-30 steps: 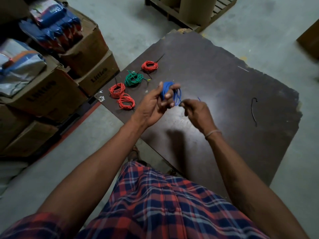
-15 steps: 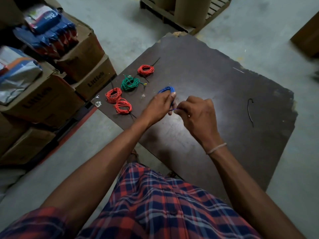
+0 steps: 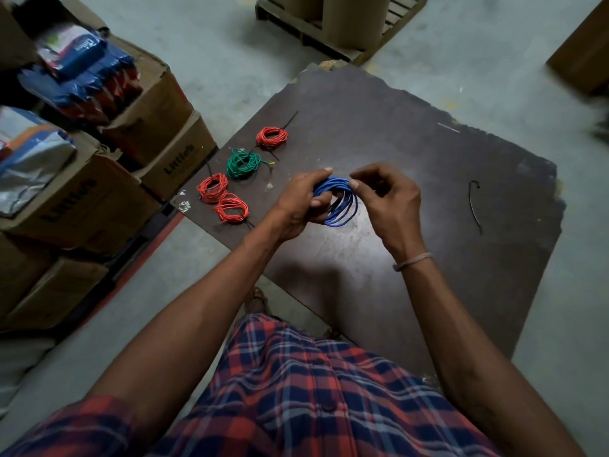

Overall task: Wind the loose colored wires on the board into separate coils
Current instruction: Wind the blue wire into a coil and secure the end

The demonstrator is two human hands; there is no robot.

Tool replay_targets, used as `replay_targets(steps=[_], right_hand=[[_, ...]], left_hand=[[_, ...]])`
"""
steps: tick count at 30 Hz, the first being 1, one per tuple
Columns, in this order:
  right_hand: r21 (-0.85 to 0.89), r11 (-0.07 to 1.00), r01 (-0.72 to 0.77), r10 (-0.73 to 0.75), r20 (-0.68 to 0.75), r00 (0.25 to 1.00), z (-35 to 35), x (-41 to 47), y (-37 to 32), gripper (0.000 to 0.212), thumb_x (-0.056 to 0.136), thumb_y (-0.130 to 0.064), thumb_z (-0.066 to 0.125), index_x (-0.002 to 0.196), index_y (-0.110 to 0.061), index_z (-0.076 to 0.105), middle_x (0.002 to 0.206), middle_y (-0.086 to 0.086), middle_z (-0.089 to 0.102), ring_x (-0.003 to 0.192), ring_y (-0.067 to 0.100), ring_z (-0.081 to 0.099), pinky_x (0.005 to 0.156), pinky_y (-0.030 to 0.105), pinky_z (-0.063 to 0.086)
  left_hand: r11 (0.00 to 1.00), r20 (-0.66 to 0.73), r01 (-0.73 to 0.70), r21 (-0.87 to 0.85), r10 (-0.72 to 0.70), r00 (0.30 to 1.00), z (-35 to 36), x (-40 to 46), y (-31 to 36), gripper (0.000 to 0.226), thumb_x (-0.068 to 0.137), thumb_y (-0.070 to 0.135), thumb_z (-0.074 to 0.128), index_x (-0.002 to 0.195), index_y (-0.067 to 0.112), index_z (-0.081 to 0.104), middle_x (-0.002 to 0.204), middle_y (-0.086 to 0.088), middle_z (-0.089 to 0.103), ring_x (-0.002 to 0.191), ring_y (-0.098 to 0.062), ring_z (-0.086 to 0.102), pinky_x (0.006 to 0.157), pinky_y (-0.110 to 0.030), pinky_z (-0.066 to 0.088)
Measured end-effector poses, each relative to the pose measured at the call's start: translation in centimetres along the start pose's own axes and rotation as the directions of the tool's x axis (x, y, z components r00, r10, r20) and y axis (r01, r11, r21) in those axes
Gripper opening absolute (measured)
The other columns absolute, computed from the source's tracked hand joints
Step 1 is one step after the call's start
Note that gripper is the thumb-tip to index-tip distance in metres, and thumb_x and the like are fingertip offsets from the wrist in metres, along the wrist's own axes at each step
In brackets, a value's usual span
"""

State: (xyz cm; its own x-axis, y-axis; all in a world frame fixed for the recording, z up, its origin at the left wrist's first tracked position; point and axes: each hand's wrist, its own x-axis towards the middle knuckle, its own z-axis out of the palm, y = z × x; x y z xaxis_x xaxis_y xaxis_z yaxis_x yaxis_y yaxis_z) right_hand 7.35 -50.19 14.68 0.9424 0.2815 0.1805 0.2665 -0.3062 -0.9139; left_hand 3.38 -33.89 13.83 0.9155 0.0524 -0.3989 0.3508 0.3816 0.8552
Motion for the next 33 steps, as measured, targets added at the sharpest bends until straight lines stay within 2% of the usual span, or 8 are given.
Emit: replay_targets(steps=[3, 10, 13, 18, 23, 29, 31, 33], right_hand=[[0.081, 0.996, -0.03, 0.031, -0.004, 1.0, 0.4, -0.9, 0.2, 0.011, 0.096, -0.016, 0.069, 0.104, -0.013, 0.077, 0.102, 0.005, 0.074, 0.096, 0.019, 0.072, 0.088, 0.044, 0.06], [0.185, 0.983, -0.008, 0.011, -0.018, 1.0, -0.6, -1.6, 0.2, 0.027, 0.1, -0.022, 0.068, 0.122, -0.009, 0.074, 0.113, 0.008, 0.072, 0.102, 0.02, 0.073, 0.089, 0.04, 0.062], [0.236, 0.972, -0.025, 0.043, -0.072, 0.997, -1.1, -1.3, 1.3, 0.027, 0.099, -0.02, 0.07, 0.123, -0.009, 0.074, 0.111, 0.01, 0.073, 0.101, 0.028, 0.074, 0.089, 0.049, 0.062], [0.372, 0.918, -0.134, 0.218, -0.194, 0.957, -1.7, -1.0, 3.4, 0.027, 0.095, -0.018, 0.075, 0.119, -0.007, 0.076, 0.107, 0.013, 0.076, 0.101, 0.031, 0.074, 0.089, 0.053, 0.061], [0.507, 0.828, -0.239, 0.406, -0.248, 0.88, -3.0, -1.2, 5.5, 0.027, 0.091, -0.011, 0.078, 0.115, 0.0, 0.076, 0.104, 0.015, 0.078, 0.095, 0.027, 0.075, 0.082, 0.042, 0.063], [0.37, 0.867, -0.335, 0.391, -0.086, 0.916, -6.5, -1.9, 8.6, 0.023, 0.093, -0.027, 0.076, 0.107, -0.009, 0.081, 0.102, 0.008, 0.079, 0.097, 0.022, 0.074, 0.084, 0.036, 0.062], [0.317, 0.847, -0.427, 0.457, -0.027, 0.889, -8.2, -1.2, 10.9, 0.025, 0.094, -0.038, 0.074, 0.099, -0.016, 0.082, 0.1, 0.004, 0.08, 0.099, 0.021, 0.075, 0.083, 0.034, 0.06], [0.241, 0.839, -0.487, 0.52, -0.095, 0.849, -9.9, 0.2, 14.5, 0.022, 0.091, -0.04, 0.074, 0.091, -0.019, 0.08, 0.095, 0.002, 0.08, 0.093, 0.017, 0.075, 0.081, 0.034, 0.058]], left_hand=[[0.983, 0.043, 0.078, -0.165, -0.072, 0.996, 0.0, 0.1, 0.5, 0.037, 0.109, 0.027, 0.036, 0.08, 0.01, 0.053, 0.041, 0.008, 0.027, 0.035, -0.007, 0.014, 0.038, -0.021, 0.013], [0.911, 0.085, 0.131, -0.39, -0.107, 0.991, 1.4, 1.0, 1.3, 0.04, 0.107, 0.038, 0.045, 0.074, 0.016, 0.047, 0.042, 0.007, 0.032, 0.032, -0.005, 0.018, 0.035, -0.017, 0.012], [0.941, 0.07, 0.105, -0.321, -0.087, 0.994, 2.4, 1.5, 1.5, 0.035, 0.103, 0.034, 0.055, 0.073, 0.016, 0.051, 0.05, 0.005, 0.037, 0.036, -0.005, 0.02, 0.037, -0.017, 0.015], [0.998, -0.042, -0.036, -0.044, 0.034, 0.999, 4.6, 3.0, 1.1, 0.017, 0.101, 0.018, 0.062, 0.091, 0.008, 0.053, 0.067, -0.001, 0.052, 0.046, -0.007, 0.033, 0.041, -0.019, 0.029], [0.998, -0.044, -0.05, -0.046, 0.048, 0.998, 6.9, 4.2, -0.5, 0.013, 0.099, 0.008, 0.061, 0.091, 0.006, 0.052, 0.068, -0.005, 0.055, 0.045, -0.008, 0.037, 0.041, -0.021, 0.031], [0.999, -0.099, -0.003, 0.053, 0.009, 0.995, 8.5, 5.9, -2.6, 0.017, 0.097, 0.003, 0.06, 0.082, 0.009, 0.055, 0.059, -0.002, 0.052, 0.041, -0.007, 0.032, 0.039, -0.019, 0.025], [0.996, -0.117, 0.004, 0.085, 0.006, 0.993, 8.6, 6.7, -3.3, 0.02, 0.096, 0.002, 0.06, 0.079, 0.011, 0.055, 0.058, -0.003, 0.051, 0.04, -0.007, 0.031, 0.039, -0.018, 0.025], [0.995, -0.136, 0.018, 0.097, -0.005, 0.991, 8.4, 7.1, -3.9, 0.023, 0.097, 0.002, 0.06, 0.078, 0.012, 0.054, 0.06, -0.004, 0.05, 0.039, -0.006, 0.031, 0.038, -0.017, 0.025]])
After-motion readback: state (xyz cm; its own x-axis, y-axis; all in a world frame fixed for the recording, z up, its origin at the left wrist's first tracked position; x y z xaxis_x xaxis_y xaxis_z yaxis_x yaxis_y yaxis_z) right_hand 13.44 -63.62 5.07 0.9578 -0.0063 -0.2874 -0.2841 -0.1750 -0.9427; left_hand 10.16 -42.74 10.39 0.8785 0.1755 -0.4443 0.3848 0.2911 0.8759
